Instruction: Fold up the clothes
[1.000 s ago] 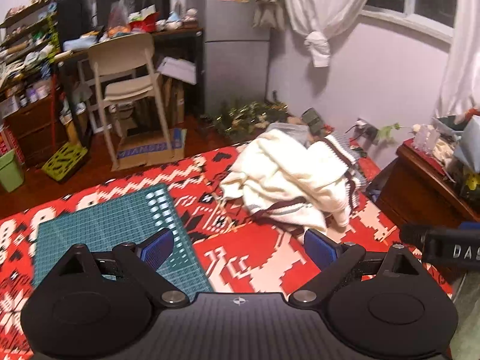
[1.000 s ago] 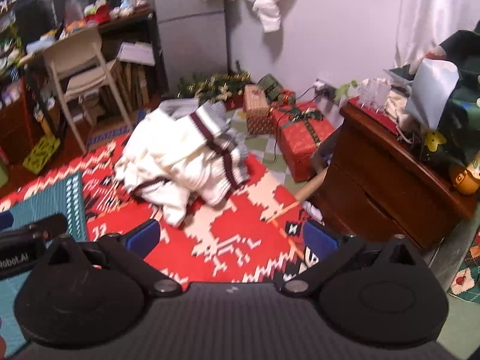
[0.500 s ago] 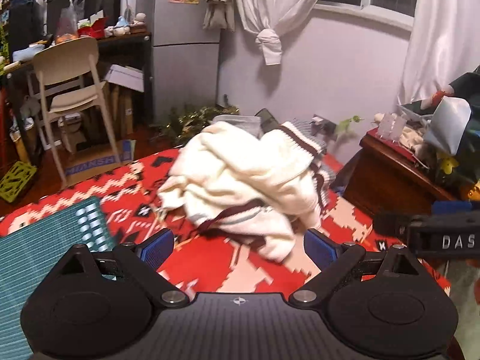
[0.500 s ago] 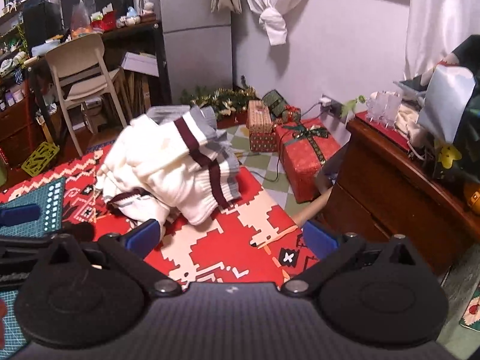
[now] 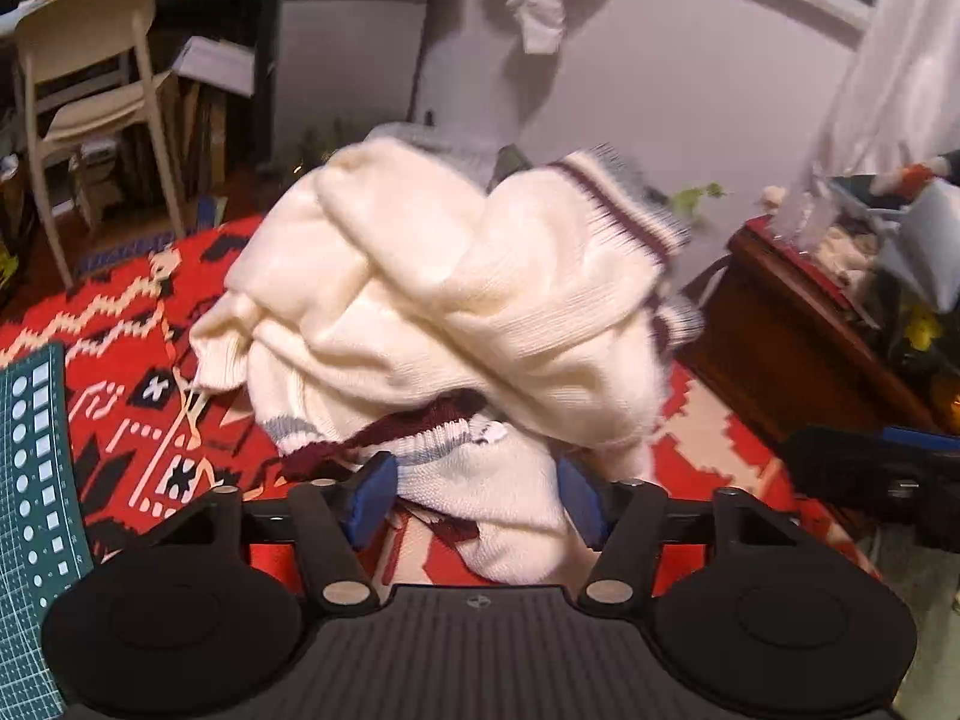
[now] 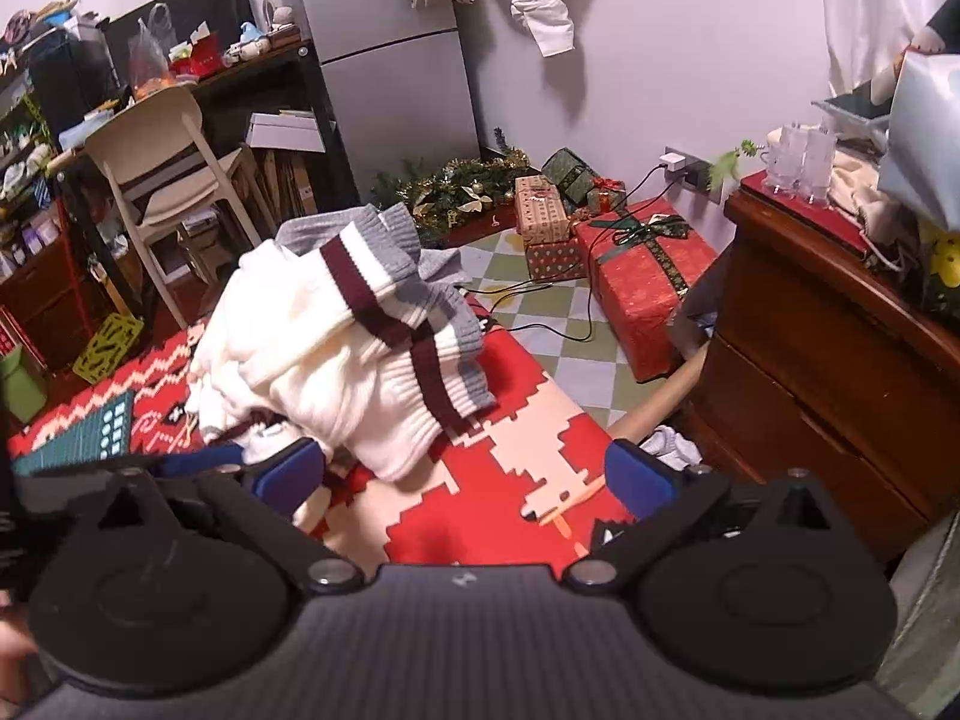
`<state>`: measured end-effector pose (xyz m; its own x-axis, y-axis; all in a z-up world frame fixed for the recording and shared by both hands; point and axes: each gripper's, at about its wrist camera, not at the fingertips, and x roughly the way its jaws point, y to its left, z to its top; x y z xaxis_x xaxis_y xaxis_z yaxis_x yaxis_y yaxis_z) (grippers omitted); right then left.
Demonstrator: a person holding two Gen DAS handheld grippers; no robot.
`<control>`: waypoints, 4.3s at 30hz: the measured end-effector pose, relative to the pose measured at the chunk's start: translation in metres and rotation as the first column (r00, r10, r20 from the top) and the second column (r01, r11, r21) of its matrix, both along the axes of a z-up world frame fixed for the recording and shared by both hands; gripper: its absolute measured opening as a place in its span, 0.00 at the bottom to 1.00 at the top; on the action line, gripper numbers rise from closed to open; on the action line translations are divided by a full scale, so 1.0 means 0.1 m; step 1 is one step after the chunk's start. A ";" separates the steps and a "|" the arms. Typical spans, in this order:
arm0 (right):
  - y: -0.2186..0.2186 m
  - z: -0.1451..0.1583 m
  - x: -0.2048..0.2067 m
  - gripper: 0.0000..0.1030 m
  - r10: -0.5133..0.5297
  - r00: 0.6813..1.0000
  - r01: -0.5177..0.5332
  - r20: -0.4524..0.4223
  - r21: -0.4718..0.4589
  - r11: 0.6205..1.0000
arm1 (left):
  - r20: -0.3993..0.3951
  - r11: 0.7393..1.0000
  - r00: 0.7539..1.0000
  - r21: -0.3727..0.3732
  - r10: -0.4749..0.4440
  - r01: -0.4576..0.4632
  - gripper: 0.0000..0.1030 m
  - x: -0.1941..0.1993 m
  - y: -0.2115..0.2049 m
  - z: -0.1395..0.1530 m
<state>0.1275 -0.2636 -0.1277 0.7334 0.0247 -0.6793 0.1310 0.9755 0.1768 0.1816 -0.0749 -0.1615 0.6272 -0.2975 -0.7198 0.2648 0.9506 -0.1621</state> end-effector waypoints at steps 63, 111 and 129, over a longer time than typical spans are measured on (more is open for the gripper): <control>3.14 0.08 -2.00 0.90 0.701 0.692 -0.703 -0.172 0.058 0.708 | -0.119 0.819 0.844 -0.205 0.523 -0.536 0.13 -3.38 3.11 0.38; 1.65 0.42 -1.38 0.77 0.313 0.950 -0.307 0.021 -0.151 0.940 | -0.119 0.726 0.751 -0.195 0.650 -0.659 0.23 -3.50 3.43 0.34; 3.24 0.30 -2.45 0.51 0.841 0.538 -0.842 -0.051 -0.074 0.535 | -0.138 0.701 0.737 -0.232 0.662 -0.674 0.24 -3.65 3.52 0.34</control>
<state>-0.1172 0.0603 -0.0981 0.3978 0.5741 -0.7156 -0.7570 0.6461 0.0976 -0.1839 0.2776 -0.1275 0.7035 0.0164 -0.7105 -0.4364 0.7990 -0.4136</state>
